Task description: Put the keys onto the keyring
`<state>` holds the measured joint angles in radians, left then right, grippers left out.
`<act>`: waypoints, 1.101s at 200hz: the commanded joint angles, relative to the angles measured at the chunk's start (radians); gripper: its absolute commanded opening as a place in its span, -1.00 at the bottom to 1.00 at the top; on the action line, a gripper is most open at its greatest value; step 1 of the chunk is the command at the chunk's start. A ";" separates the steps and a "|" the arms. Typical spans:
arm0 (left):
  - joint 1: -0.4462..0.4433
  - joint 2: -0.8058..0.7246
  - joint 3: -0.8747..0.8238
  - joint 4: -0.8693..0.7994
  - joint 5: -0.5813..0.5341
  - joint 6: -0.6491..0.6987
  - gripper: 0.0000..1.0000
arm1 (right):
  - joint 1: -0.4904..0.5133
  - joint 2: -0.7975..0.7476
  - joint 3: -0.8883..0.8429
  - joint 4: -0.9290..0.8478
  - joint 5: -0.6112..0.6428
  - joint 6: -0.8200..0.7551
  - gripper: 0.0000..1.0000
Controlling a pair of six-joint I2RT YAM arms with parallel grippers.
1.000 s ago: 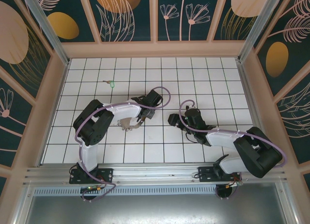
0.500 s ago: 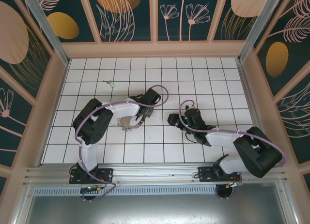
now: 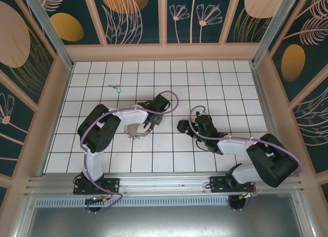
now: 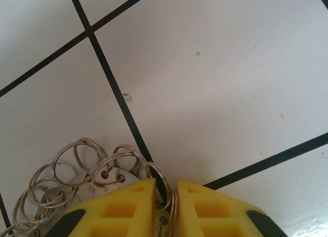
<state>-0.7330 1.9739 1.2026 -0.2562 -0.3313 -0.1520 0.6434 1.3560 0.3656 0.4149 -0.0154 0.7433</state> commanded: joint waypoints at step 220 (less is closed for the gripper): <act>0.013 -0.609 -0.129 0.353 0.626 0.117 -1.00 | -0.235 -0.414 0.145 -0.035 -0.428 -0.269 0.22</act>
<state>-0.7311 1.4059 1.0969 -0.0334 0.1280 -0.0486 0.4137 0.9813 0.4725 0.3698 -0.3248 0.5220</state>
